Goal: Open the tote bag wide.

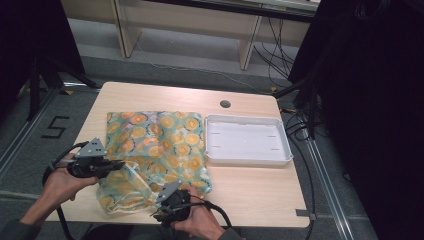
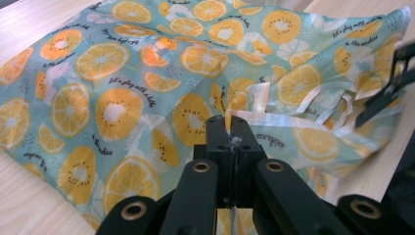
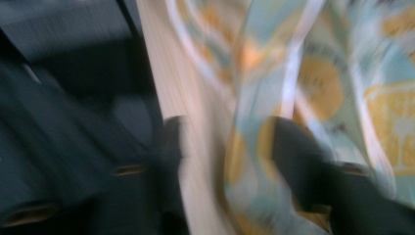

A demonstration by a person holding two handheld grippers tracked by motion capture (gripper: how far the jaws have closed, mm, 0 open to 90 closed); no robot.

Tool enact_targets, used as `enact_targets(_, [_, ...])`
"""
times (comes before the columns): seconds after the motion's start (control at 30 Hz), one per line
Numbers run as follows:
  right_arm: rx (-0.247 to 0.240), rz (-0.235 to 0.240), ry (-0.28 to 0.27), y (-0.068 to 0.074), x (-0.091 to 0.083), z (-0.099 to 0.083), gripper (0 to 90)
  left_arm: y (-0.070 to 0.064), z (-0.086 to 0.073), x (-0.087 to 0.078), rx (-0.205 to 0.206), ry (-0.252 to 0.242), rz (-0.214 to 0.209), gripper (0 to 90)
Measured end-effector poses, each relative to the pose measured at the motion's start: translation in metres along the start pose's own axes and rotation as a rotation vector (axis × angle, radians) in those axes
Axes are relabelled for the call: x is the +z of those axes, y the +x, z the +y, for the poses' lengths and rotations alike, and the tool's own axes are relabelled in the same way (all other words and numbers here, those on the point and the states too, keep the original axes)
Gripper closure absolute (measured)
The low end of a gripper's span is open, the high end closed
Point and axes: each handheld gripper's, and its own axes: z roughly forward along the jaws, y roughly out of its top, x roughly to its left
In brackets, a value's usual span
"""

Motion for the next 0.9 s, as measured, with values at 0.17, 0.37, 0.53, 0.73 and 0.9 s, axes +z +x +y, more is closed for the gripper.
enact_targets(0.17, [0.013,-0.032,-0.019,-0.007,-0.019,0.002,90.0,0.006,-0.006,-0.004,-0.02,0.003,-0.008,88.6])
enact_targets(0.37, [0.013,-0.093,-0.232,-0.063,-0.074,0.022,90.0,0.009,-0.005,-0.005,-0.031,-0.001,-0.023,88.6])
enact_targets(0.53, [0.036,0.004,-0.186,-0.052,-0.057,0.02,74.2,0.01,-0.005,-0.006,-0.037,0.003,-0.02,88.6])
enact_targets(0.73, [0.106,0.058,-0.11,-0.037,-0.034,0.016,49.9,0.013,0.0,-0.011,-0.024,-0.016,-0.009,88.5])
enact_targets(0.9, [0.056,0.089,-0.015,-0.026,-0.015,0.013,42.2,0.016,0.002,-0.015,-0.053,-0.038,-0.005,88.5])
